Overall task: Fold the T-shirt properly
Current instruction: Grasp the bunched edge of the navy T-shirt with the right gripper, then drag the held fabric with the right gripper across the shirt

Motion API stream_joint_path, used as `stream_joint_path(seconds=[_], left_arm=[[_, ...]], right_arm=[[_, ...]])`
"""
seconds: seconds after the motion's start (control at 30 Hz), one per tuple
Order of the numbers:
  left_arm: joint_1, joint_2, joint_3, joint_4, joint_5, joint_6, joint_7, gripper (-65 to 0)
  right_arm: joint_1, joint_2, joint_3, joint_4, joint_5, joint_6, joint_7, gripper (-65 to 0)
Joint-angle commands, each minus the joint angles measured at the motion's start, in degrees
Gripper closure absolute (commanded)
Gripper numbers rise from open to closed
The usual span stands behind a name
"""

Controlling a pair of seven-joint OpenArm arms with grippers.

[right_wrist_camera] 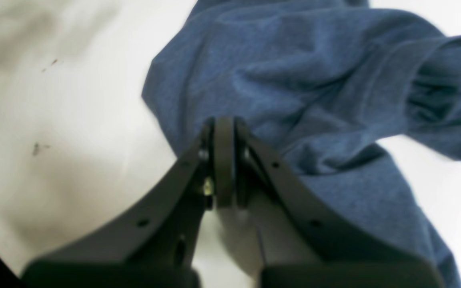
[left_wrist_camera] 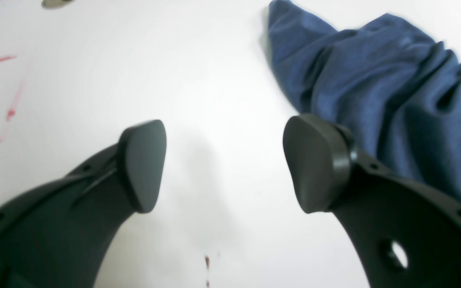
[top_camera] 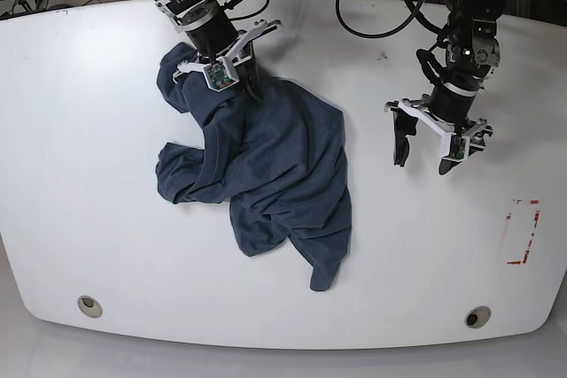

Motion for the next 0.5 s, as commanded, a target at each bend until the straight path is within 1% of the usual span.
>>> stream_joint_path(seconds=[0.0,0.13,0.33,0.4,0.47], left_arm=[[-2.17,-0.36,2.61,0.74,0.35,0.2,1.98,-47.2],[-3.19,-0.37,4.06,0.48,0.54,0.2,2.72,-47.1],[-4.71,-0.7,6.74,0.6,0.97,0.46,2.04,-46.9],[-5.28,-1.77,8.18,1.02,1.25,0.16,1.25,-48.2],[-5.56,-2.05,8.46,1.24,1.31,0.13,0.67,-48.4]], right_arm=[[0.45,-0.09,-1.54,2.12,0.87,0.46,2.12,0.0],[0.65,-0.07,-1.85,2.49,0.87,0.44,2.15,0.0],[1.49,-0.18,-2.33,3.75,1.02,0.35,2.4,0.0],[3.16,-0.21,-3.13,3.72,1.0,0.74,2.35,0.0],[3.54,-0.2,-3.25,3.94,0.95,0.86,2.4,0.0]])
